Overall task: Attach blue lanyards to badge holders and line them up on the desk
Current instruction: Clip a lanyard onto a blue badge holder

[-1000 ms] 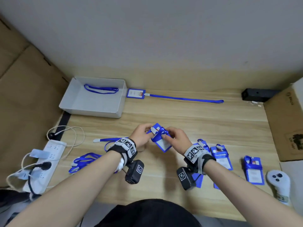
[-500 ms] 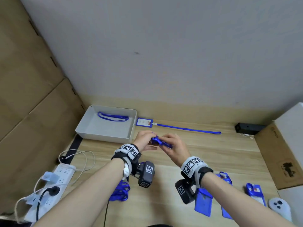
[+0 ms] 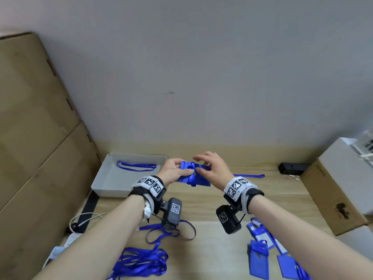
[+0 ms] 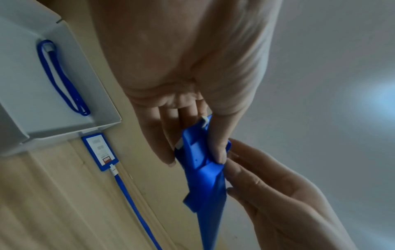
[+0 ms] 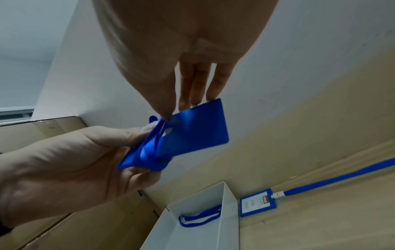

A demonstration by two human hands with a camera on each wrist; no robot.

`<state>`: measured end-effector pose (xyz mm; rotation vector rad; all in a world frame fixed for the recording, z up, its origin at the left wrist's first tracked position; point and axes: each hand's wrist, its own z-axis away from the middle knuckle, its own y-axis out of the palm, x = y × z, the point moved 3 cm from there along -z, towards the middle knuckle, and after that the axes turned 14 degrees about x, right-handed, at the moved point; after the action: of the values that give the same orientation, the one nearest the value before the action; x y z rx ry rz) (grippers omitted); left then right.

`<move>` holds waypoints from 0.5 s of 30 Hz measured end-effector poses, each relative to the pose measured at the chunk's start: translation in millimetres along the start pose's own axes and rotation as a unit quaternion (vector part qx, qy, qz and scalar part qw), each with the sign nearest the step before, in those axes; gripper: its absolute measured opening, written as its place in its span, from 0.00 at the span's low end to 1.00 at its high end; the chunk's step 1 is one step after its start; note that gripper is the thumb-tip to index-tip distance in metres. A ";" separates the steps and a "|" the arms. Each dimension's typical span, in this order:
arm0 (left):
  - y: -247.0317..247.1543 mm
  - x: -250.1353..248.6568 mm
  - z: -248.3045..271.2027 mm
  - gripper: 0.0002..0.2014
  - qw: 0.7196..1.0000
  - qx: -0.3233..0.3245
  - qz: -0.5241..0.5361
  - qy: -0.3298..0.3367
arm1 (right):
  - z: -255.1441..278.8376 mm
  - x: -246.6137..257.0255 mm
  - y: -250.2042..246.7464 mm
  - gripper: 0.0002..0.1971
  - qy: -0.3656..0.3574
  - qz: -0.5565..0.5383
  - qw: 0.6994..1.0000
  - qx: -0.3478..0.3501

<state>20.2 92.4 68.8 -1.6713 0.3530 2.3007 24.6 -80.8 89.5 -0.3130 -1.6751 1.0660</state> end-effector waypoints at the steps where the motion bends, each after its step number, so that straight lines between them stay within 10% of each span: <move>1: -1.9 -0.5 -0.5 0.14 1.000 0.002 -0.002 0.001 | -1.2 2.4 -2.1 0.16 0.005 0.010 1.000 -0.015; 7: -17.4 -3.0 -8.6 0.08 0.994 -0.072 0.066 0.044 | -0.2 16.9 6.2 0.13 0.026 0.047 0.997 -0.052; 15: -12.7 4.2 -17.9 0.09 0.990 -0.010 0.134 0.032 | 3.4 13.4 14.5 0.12 0.039 0.063 0.997 -0.026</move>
<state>39.4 98.2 59.0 -1.8080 0.6038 2.4466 12.2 -65.4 86.8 -0.4932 -1.6320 1.0891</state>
